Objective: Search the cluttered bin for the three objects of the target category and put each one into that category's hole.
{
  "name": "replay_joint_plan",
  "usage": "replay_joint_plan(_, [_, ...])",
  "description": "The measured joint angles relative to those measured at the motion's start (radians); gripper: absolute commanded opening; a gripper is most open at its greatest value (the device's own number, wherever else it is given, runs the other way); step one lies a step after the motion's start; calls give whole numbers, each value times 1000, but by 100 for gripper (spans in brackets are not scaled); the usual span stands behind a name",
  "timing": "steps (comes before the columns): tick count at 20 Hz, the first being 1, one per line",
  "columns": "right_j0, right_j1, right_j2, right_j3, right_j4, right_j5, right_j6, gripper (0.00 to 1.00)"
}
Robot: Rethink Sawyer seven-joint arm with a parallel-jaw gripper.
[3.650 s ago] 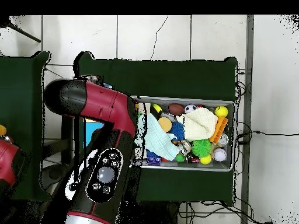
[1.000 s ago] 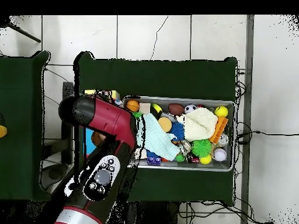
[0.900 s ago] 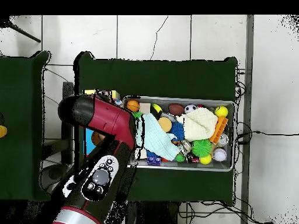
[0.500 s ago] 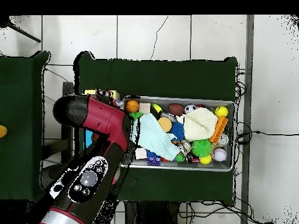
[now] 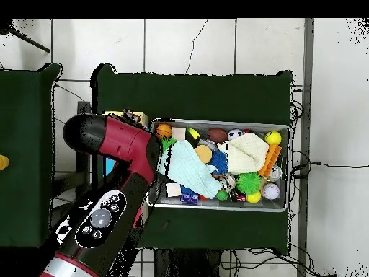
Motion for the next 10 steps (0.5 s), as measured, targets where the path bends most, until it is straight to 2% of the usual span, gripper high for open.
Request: replay_joint_plan(10, [-14,55,-55,-95,0,138,71,0])
